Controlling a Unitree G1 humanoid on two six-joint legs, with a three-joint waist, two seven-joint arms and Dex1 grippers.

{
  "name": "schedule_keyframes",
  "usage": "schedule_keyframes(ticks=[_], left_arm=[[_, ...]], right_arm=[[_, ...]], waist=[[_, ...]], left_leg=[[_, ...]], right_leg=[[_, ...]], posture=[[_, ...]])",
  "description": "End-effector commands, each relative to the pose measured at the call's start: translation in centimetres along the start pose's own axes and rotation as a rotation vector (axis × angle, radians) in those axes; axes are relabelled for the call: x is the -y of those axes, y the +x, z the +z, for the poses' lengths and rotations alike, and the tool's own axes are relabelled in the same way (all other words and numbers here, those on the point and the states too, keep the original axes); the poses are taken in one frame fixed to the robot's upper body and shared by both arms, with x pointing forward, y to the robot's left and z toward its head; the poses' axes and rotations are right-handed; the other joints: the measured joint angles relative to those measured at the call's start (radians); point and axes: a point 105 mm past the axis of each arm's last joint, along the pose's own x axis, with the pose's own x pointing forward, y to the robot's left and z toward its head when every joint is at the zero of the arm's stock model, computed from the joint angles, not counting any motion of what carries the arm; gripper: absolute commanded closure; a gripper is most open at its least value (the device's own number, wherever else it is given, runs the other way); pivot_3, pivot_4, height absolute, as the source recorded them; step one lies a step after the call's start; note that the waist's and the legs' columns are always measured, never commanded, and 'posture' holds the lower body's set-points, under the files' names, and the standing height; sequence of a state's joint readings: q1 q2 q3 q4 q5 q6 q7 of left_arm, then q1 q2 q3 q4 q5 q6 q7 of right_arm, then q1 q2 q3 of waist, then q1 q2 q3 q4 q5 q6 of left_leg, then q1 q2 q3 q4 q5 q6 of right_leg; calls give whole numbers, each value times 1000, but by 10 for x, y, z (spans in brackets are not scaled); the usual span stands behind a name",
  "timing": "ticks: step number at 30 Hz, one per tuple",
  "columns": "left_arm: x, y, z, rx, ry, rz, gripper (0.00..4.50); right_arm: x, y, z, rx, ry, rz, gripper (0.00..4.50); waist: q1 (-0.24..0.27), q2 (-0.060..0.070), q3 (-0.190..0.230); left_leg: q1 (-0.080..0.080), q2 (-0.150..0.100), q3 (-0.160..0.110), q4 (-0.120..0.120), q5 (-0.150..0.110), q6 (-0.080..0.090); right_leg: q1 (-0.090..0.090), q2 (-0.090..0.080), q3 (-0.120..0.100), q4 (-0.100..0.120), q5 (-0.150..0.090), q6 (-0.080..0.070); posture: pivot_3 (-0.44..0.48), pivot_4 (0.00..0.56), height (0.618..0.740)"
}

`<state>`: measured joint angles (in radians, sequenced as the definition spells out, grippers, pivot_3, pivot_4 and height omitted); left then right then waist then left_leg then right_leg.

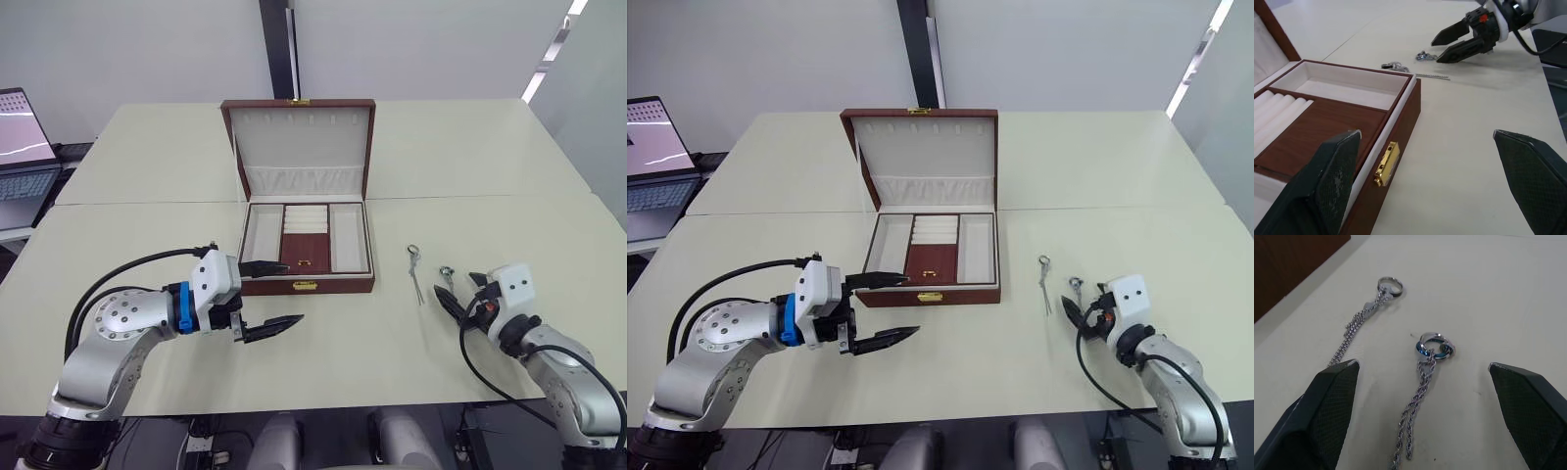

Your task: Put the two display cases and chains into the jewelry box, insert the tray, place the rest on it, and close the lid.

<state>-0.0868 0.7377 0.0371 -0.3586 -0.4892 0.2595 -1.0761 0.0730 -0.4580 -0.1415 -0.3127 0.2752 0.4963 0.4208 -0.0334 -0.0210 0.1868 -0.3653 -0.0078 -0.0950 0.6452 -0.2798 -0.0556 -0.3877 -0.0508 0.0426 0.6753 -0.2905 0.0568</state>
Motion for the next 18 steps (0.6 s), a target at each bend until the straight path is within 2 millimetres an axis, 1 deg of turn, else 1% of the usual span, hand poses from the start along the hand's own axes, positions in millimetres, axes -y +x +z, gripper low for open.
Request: schedule_keyframes(ticks=[1,4,9,12,15,18], left_arm=[[5,5,8,34,50,-40,0],[7,7,10,45,51,-50,0],[11,10,11,52,51,-62,0],[11,11,11,54,51,-62,0],[10,12,10,57,51,-59,0],[11,12,9,61,49,-58,0]], right_arm=[[-2,2,3,10,-34,-13,16],[-5,2,-4,-28,-40,-4,16],[-5,5,-10,-54,-40,-12,16],[-5,7,-11,-61,-42,-13,526],[-6,8,-10,-62,-49,-12,1490],[-6,10,-10,-61,-57,-12,2284]], waist=[[0,0,0],[0,0,0],[0,-1,0],[-1,-1,-1],[-1,-1,-1],[-1,-1,-1]], left_leg=[[0,0,0,0,0,0],[0,0,0,0,0,0],[0,0,0,0,0,0],[1,0,0,0,0,0],[1,0,0,0,0,0],[1,0,0,0,0,0]], right_leg=[[0,0,0,0,0,0],[0,0,0,0,0,0],[1,0,0,0,0,0],[1,0,0,0,0,0],[1,0,0,0,0,0],[1,0,0,0,0,0]], posture=[[0,150,740],[0,150,740],[0,150,740],[0,150,740],[0,150,740],[0,150,740]])
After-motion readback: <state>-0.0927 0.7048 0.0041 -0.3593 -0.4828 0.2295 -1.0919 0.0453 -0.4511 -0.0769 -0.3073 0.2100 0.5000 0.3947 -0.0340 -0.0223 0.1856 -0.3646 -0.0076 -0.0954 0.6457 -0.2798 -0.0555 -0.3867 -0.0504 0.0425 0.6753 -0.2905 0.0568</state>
